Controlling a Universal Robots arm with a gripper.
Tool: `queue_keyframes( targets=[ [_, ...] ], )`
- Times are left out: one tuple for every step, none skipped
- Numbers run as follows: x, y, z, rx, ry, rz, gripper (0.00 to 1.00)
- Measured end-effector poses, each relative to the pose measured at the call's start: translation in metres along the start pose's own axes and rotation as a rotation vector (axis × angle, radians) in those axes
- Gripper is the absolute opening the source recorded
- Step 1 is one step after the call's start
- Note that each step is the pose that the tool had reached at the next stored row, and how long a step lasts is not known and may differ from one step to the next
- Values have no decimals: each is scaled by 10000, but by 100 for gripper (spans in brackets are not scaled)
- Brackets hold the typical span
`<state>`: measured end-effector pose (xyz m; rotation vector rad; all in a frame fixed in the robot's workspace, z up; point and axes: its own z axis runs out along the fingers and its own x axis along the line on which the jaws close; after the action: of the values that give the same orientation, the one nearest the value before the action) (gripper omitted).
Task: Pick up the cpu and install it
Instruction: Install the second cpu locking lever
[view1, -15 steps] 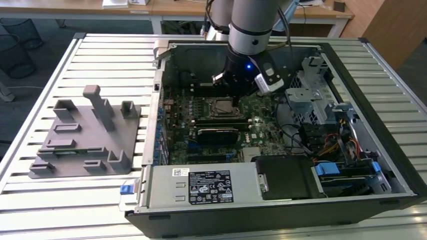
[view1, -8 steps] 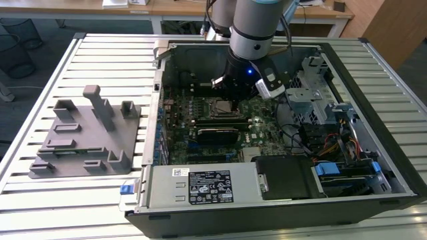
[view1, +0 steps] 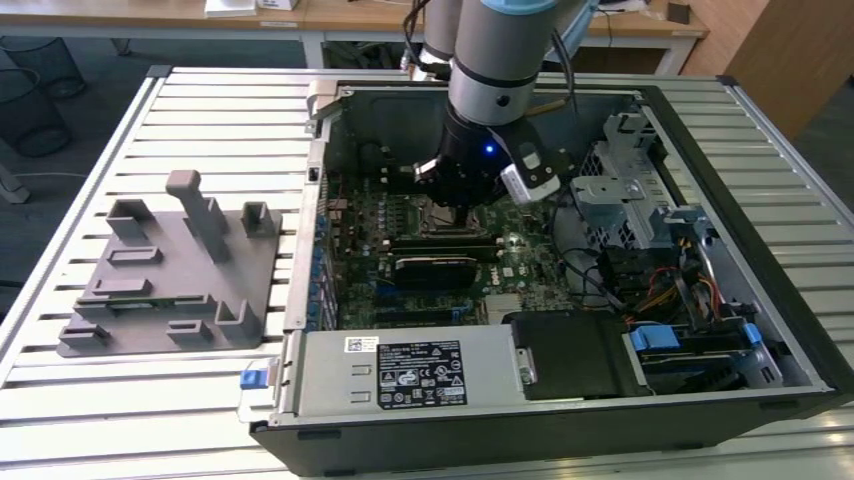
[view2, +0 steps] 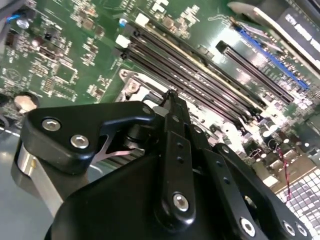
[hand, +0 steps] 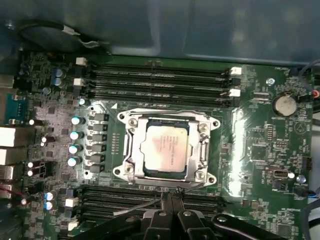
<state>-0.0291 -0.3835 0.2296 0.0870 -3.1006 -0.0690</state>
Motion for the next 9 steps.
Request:
queue_keyframes(
  targets=[
    [34,2,5,-3,0,-2,11],
    [70,4,10,-4,-1,-2,11],
    [102,5,15,-4,-1,-4,11],
    [136,6,19,-4,0,-6,11],
    [170,8,22,-4,0,-3,11],
    [191,8,25,-10,-2,-3,11],
    [198,5,26,-14,-2,-3,11],
    [203,0,28,-21,-2,-5,11],
    [211,-6,29,-24,-2,-4,11]
  ],
)
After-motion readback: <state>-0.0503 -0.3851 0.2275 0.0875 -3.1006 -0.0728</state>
